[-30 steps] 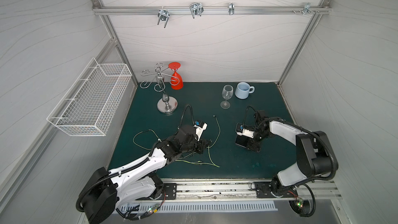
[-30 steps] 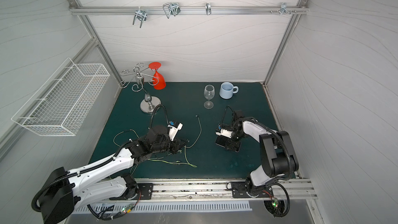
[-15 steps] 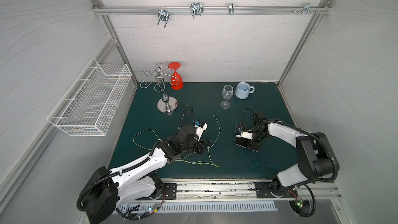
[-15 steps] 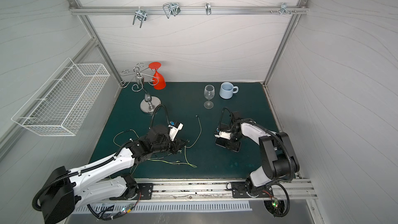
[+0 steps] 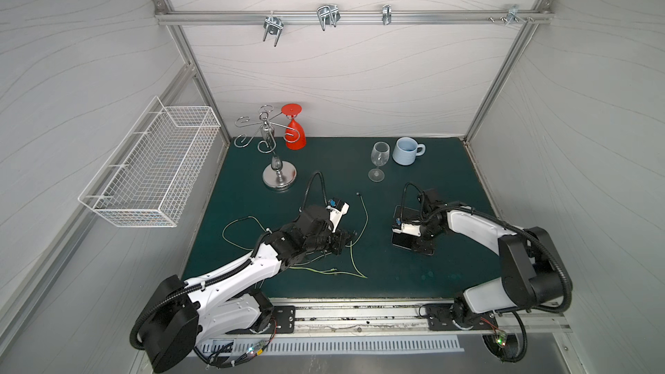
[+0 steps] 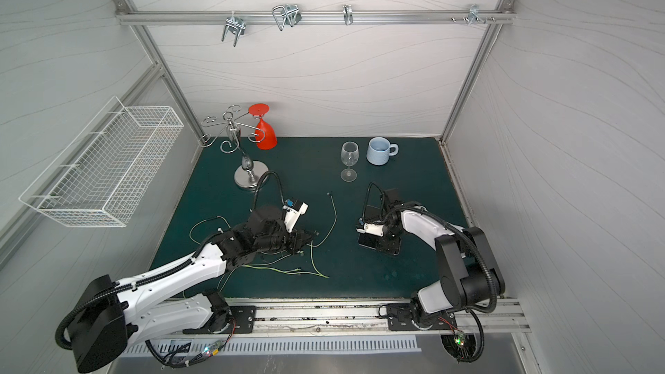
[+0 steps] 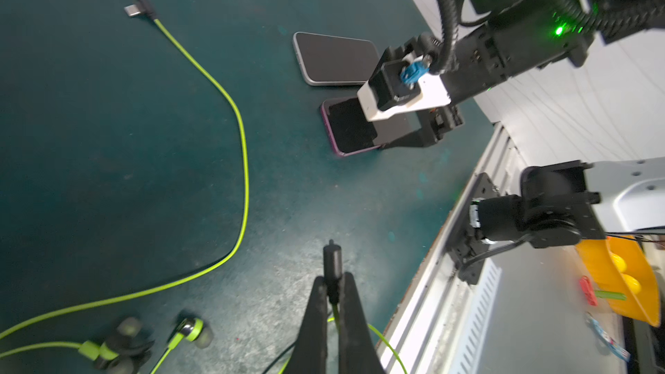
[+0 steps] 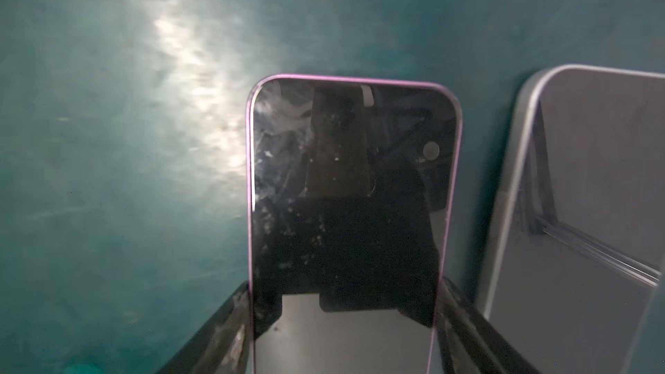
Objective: Plug wired earphones into phones
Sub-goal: Pick up the phone at the center of the board.
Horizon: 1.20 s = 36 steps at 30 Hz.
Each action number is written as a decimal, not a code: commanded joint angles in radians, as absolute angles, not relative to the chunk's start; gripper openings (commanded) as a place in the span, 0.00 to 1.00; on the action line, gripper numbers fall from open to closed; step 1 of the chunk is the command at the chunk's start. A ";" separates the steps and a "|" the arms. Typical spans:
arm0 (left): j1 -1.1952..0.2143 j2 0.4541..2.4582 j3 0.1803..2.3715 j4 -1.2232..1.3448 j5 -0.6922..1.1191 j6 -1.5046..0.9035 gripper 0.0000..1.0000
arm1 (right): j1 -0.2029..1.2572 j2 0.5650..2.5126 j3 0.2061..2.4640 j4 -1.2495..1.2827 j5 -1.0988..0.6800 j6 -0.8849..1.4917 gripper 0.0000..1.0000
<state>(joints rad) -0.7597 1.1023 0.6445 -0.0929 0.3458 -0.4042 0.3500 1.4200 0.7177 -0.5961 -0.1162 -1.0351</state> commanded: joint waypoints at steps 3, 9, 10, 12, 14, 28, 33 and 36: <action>-0.755 1.142 0.786 -0.094 0.518 -0.428 0.00 | 0.380 1.215 0.689 -0.578 -0.232 -0.963 0.46; -0.756 1.195 0.919 -0.178 0.581 -0.456 0.00 | 0.411 0.936 0.644 -0.466 -0.242 -0.905 0.46; -0.754 1.207 0.948 -0.201 0.595 -0.452 0.00 | 0.416 0.894 0.638 -0.451 -0.240 -0.904 0.47; -0.754 1.219 0.990 -0.226 0.608 -0.451 0.00 | 0.425 0.831 0.625 -0.422 -0.236 -0.898 0.47; -0.756 1.222 1.014 -0.226 0.594 -0.464 0.00 | 0.435 0.781 0.611 -0.389 -0.241 -0.888 0.47; -0.755 1.229 1.035 -0.114 0.539 -0.515 0.00 | 0.553 0.608 0.609 -0.329 -0.295 -0.789 0.48; -0.755 1.243 1.036 -0.107 0.537 -0.514 0.00 | 0.581 0.593 0.601 -0.309 -0.284 -0.745 0.48; -0.755 1.247 1.028 -0.095 0.529 -0.521 0.00 | 0.584 0.594 0.599 -0.300 -0.278 -0.735 0.48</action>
